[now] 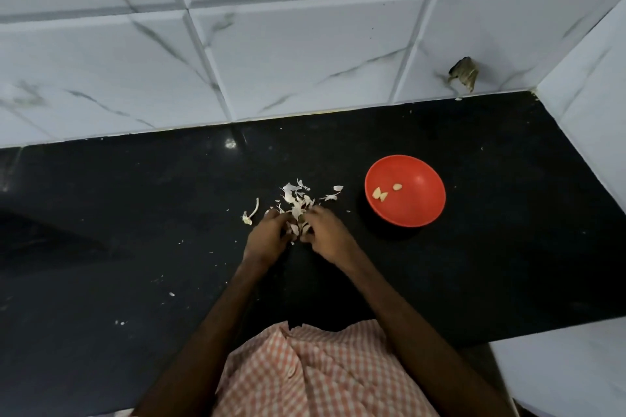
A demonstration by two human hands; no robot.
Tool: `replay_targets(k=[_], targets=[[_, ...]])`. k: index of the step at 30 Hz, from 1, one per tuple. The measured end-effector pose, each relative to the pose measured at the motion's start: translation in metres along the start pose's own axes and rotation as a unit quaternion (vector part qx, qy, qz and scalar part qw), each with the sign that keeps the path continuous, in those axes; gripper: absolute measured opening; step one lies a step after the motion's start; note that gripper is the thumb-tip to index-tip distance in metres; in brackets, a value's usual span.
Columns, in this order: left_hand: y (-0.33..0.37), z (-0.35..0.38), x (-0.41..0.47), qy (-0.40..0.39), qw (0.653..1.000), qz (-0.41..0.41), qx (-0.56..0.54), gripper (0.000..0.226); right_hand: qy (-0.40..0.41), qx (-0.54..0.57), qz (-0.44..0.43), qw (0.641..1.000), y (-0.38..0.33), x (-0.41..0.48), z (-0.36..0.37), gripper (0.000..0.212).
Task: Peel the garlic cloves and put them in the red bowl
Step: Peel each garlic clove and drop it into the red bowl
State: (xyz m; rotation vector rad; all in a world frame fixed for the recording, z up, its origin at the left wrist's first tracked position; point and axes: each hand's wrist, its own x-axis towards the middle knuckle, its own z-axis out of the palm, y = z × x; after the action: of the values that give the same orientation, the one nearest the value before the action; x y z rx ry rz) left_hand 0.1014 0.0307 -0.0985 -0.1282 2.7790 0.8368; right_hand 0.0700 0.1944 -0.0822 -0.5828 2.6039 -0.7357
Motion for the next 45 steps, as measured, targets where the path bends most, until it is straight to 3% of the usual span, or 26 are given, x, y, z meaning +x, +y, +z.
replay_targets(k=[8,17,20,24,27,29,32,36,41,45], targets=[[-0.004,-0.006,-0.006,0.036,0.999,-0.024,-0.030,0.019,0.076,0.007,0.015,0.997,0.014,0.004,0.011,0.015],[-0.005,-0.007,-0.010,0.085,0.989,-0.065,-0.101,0.015,0.136,0.119,-0.006,0.983,0.000,0.005,0.006,0.011],[-0.005,-0.009,-0.012,0.093,0.981,-0.094,-0.139,0.012,0.119,0.126,-0.009,0.985,0.007,0.004,0.009,0.011],[-0.010,-0.011,-0.015,0.101,0.976,-0.121,-0.153,0.014,0.017,0.039,-0.026,0.999,0.012,0.000,0.019,0.022],[-0.013,-0.009,-0.016,0.082,0.982,-0.107,-0.135,0.016,0.030,-0.018,-0.022,0.999,0.013,-0.002,0.025,0.018],[-0.012,-0.010,-0.018,0.074,0.987,-0.085,-0.118,0.021,0.069,0.017,0.001,0.997,0.013,-0.002,0.026,0.015],[-0.010,-0.012,-0.017,0.073,0.983,-0.037,-0.166,0.021,0.140,0.210,0.057,0.966,0.008,-0.004,0.027,0.005],[-0.005,-0.009,-0.015,0.056,0.959,0.016,-0.277,0.022,0.133,0.345,0.099,0.924,-0.001,-0.004,0.026,0.008],[0.000,-0.011,-0.013,0.076,0.945,0.005,-0.318,0.009,0.136,0.341,0.087,0.926,-0.004,-0.002,0.019,0.007],[-0.002,-0.013,-0.011,0.063,0.945,0.002,-0.322,0.009,0.128,0.254,0.073,0.956,-0.005,0.004,0.015,0.003]])
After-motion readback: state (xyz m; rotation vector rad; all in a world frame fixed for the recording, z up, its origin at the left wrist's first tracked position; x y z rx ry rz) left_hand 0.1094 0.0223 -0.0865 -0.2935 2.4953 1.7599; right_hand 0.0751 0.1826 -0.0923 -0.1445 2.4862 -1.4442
